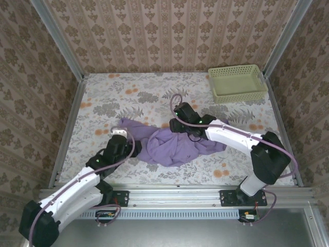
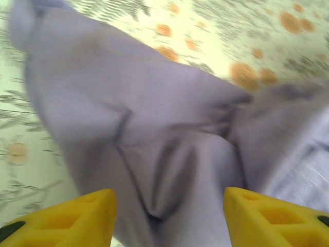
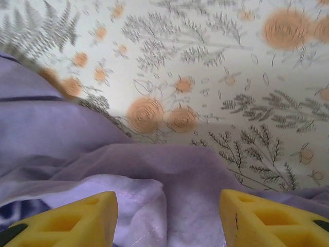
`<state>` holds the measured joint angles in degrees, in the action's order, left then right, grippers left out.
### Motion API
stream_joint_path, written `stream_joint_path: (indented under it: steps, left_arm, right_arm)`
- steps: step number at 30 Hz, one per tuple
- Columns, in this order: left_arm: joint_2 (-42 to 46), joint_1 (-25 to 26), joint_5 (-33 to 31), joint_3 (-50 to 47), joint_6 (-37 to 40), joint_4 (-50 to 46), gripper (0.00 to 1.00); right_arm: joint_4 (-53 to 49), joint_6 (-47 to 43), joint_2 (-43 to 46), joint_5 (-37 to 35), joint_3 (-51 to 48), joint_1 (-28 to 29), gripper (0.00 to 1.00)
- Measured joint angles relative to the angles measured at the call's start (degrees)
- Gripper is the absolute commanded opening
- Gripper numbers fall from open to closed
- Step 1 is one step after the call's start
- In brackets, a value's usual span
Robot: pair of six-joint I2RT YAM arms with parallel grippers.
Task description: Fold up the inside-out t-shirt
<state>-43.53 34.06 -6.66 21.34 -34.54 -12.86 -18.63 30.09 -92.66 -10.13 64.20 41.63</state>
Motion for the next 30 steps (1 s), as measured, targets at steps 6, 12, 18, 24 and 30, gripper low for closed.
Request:
stream_joint_path:
  steps: [6, 12, 18, 24, 30]
  left_arm:
    - [-8.35, -2.67, 5.03, 5.95, 0.74, -0.92, 0.68]
    - [-15.30, -3.37, 3.69, 11.13, 1.16, -4.55, 0.77]
    - [-21.64, -13.40, 0.81, 17.62, 1.16, -9.94, 0.82]
    - [-32.44, -21.09, 1.84, 23.91, 1.11, -9.92, 0.82]
    - [-45.27, -21.73, 3.82, 30.99, 1.07, -8.52, 0.78]
  right_arm:
    - [0.13, 0.94, -6.69, 2.91, 0.79, 0.26, 0.35]
    - [-0.28, 0.57, -6.91, 3.80, 2.03, 0.70, 0.00]
    - [-2.73, -1.49, 8.59, -3.48, -1.53, 1.62, 0.00]
    - [-3.54, -2.03, 31.85, -9.05, -10.36, 1.66, 0.00]
    - [-6.88, -1.77, 43.39, -9.77, -17.31, 1.66, 0.00]
